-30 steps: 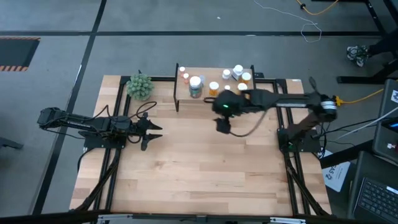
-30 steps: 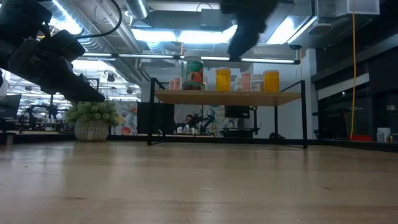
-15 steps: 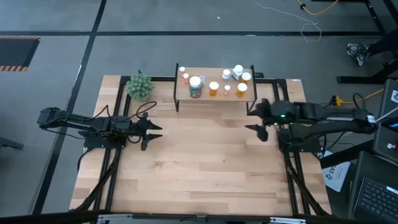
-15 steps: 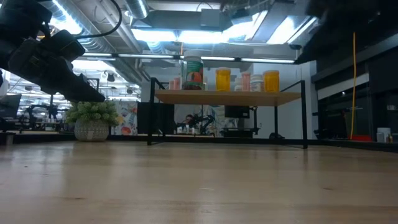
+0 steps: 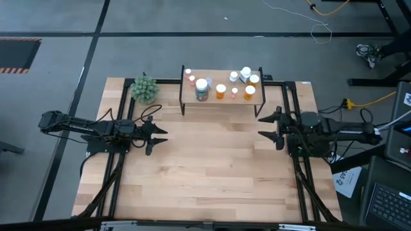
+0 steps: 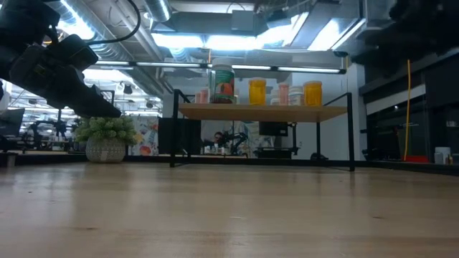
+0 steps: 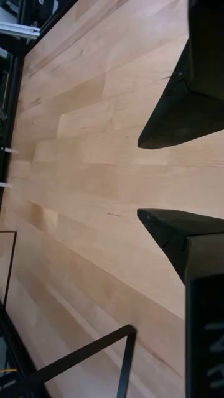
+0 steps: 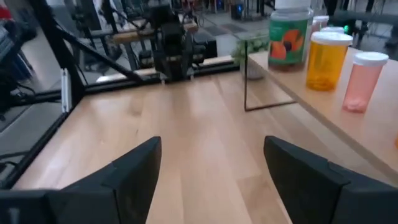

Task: Pick and place medicine bottles onto shelf by color
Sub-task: Return to Home Position

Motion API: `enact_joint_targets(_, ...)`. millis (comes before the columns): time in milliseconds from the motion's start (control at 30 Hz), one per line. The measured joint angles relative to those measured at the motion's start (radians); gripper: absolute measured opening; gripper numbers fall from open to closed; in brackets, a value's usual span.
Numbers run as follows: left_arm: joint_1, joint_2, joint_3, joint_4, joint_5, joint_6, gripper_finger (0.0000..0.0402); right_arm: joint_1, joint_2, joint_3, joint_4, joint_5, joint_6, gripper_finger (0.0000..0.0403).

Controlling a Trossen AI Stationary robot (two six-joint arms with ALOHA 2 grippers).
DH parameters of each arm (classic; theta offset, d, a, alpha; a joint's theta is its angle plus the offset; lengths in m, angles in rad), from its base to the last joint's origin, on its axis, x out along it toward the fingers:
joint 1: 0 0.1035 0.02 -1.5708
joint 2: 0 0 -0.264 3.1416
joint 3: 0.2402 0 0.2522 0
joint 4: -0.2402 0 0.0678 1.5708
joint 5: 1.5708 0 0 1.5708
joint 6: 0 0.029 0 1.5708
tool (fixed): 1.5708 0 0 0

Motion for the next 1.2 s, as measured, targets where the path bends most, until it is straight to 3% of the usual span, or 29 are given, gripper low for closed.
enact_joint_targets(233, 0.000, 0.000, 0.000, 0.000, 0.000, 0.000, 0.0163, 0.008, -0.244, -0.074, -0.002, -0.001, -0.003, 0.0287)
enact_joint_targets(733, 0.000, 0.000, 0.000, -0.004, 0.000, 0.000, 0.0163, 0.014, -0.241, -0.269, 0.241, -0.001, -0.004, 0.0287)
enact_joint_targets(1200, 0.000, 0.000, 0.000, -0.003, 0.000, 0.000, 0.0163, 0.014, -0.240, -0.277, 0.230, -0.036, -0.004, 0.0287)
